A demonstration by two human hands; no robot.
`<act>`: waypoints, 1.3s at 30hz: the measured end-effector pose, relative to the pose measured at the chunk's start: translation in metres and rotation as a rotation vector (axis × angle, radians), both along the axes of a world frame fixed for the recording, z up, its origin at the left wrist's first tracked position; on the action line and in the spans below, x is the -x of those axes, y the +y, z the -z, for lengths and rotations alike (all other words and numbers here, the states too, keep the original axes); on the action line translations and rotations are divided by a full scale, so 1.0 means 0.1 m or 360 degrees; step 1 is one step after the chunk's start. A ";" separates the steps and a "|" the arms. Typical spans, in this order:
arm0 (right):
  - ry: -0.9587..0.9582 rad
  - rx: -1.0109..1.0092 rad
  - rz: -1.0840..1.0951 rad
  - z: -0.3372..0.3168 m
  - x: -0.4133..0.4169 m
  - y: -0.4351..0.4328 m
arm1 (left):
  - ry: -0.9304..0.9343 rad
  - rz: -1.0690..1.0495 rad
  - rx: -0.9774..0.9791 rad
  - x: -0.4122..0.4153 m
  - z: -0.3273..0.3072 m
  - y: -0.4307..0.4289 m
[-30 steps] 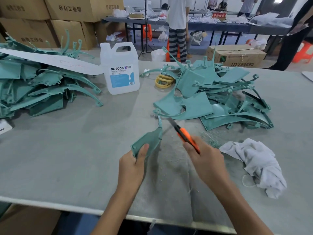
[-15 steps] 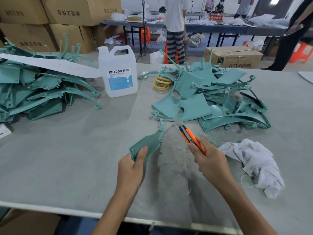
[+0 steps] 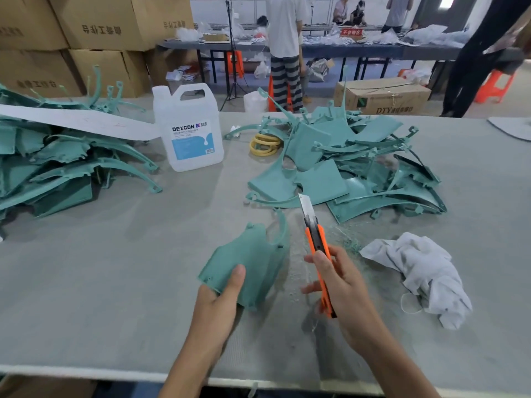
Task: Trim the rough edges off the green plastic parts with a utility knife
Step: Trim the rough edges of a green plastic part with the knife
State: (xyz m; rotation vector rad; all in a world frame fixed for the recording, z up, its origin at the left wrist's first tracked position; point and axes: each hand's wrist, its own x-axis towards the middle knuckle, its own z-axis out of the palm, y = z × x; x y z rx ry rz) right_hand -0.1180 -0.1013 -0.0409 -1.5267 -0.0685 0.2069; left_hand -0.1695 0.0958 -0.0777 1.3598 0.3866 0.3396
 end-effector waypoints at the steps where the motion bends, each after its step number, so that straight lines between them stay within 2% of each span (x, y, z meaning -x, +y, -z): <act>1: 0.0016 -0.0051 -0.0024 -0.03 0.01 0.04 | -0.0076 0.0046 0.0003 0.02 -0.04 0.00; 5: 0.0024 -0.0168 -0.0151 -0.18 0.02 0.16 | -0.0262 0.0069 -0.0239 0.08 -0.27 0.12; 7: -0.0021 -0.0119 -0.0200 -0.18 0.03 0.15 | -0.0282 0.0078 -0.0524 0.13 -0.37 0.22; 10: -0.0136 0.0116 -0.0203 -0.10 0.06 0.05 | -0.0235 0.0080 -0.1027 0.22 -0.39 0.30; 13: -0.0250 0.0472 -0.0254 -0.02 0.08 -0.16 | -0.0219 0.0153 -0.1055 0.32 -0.29 0.31; 15: -0.0407 0.0937 -0.0361 -0.04 0.09 -0.35 | -0.0182 0.0229 -0.1115 0.40 -0.20 0.29; 17: -0.0562 0.1377 -0.0430 -0.07 0.08 -0.52 | -0.0138 0.0362 -0.1470 0.49 -0.11 0.24; 19: -0.0668 0.1602 -0.0431 -0.11 0.06 -0.66 | -0.0073 0.0613 -0.1912 0.56 0.00 0.20; 20: -0.0713 0.1673 -0.0437 -0.13 0.04 -0.72 | 0.0013 0.0726 -0.2018 0.58 0.03 0.20; 22: -0.0785 0.1787 -0.0482 -0.14 0.01 -0.81 | 0.0137 0.0781 -0.1992 0.57 0.04 0.22; 26: -0.0856 0.1903 -0.0531 -0.11 -0.04 -0.89 | 0.0332 0.0526 -0.2006 0.43 0.01 0.12; 29: -0.0930 0.1894 -0.0551 -0.08 -0.06 -0.89 | 0.0462 0.0590 -0.1966 0.28 0.04 0.16; 32: -0.0996 0.1923 -0.0602 -0.07 -0.10 -0.86 | 0.0473 0.0685 -0.2016 0.08 0.04 0.33; 39: -0.1088 0.2069 -0.0749 -0.06 -0.25 -0.64 | 0.0449 0.0597 -0.2144 -0.48 0.02 0.46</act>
